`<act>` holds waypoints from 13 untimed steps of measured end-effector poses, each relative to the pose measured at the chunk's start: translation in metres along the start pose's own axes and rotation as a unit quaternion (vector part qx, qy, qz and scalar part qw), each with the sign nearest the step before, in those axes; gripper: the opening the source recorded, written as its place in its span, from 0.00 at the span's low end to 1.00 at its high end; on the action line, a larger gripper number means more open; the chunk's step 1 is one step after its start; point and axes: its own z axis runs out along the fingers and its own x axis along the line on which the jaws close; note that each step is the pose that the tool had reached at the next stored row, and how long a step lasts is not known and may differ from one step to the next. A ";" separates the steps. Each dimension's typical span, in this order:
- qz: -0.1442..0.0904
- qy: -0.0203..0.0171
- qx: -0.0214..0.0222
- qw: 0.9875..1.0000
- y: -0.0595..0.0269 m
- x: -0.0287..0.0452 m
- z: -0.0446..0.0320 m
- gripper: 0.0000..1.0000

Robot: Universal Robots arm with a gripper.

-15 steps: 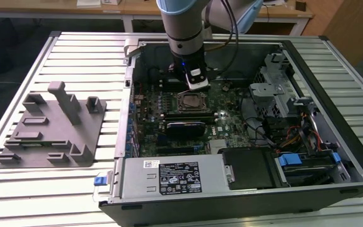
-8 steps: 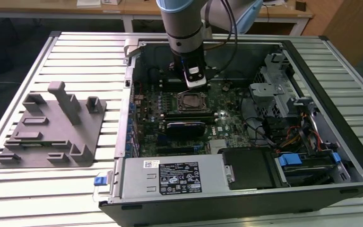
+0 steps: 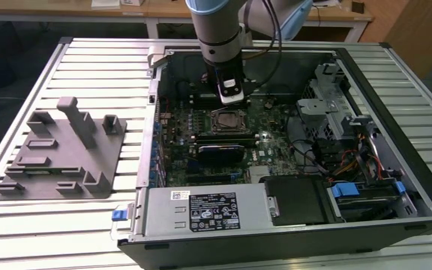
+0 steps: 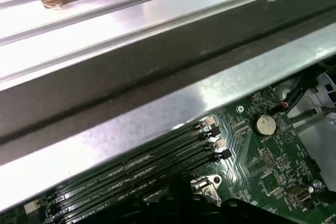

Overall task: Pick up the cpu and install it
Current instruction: 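Install the first cpu locking lever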

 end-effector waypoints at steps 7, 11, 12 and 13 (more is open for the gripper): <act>0.023 -0.006 0.003 1.000 -0.0002 0.0022 0.0016 0.11; 0.029 -0.007 0.003 1.000 -0.0003 0.0051 0.0014 0.11; 0.031 -0.007 0.003 0.999 -0.0005 0.0059 0.0013 0.11; 0.032 -0.007 0.003 0.999 -0.0007 0.0068 0.0013 0.11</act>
